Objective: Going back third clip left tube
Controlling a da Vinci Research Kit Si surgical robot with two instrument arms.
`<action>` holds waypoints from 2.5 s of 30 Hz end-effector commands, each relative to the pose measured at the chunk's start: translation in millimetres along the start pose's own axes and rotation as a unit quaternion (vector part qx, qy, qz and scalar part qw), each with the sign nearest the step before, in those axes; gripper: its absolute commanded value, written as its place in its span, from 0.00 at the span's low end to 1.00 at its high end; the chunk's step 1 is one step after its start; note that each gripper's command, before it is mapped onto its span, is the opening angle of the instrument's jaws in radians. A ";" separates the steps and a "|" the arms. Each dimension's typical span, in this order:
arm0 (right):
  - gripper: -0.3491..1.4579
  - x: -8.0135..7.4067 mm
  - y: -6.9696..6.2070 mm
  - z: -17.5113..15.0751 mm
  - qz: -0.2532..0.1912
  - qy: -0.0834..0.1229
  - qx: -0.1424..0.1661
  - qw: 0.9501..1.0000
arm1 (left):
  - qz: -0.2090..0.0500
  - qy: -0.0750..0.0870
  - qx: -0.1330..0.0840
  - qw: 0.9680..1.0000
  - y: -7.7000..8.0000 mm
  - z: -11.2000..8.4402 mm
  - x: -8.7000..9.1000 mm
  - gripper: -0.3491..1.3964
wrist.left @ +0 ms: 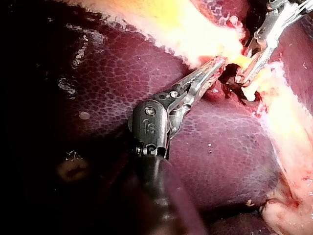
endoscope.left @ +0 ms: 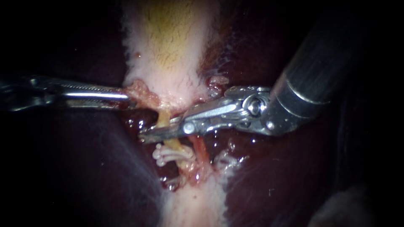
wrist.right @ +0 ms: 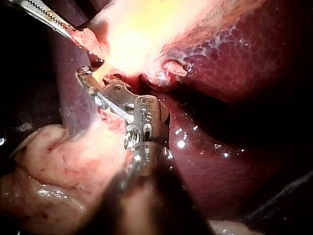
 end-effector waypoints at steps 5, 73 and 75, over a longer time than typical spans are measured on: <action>0.17 -0.5 0.1 0.5 -0.002 -0.006 0.012 1.000 | 0.000 0.000 0.000 1.000 0.0 0.0 0.0 0.00; 0.47 -9.2 2.6 -16.9 -0.286 0.042 -0.056 0.956 | 0.001 0.000 -0.002 1.000 -0.7 -0.2 -0.5 0.00; 0.47 -9.3 2.6 -17.0 -0.286 0.042 -0.056 0.956 | 0.001 0.000 -0.001 1.000 -0.8 -0.1 -0.5 0.00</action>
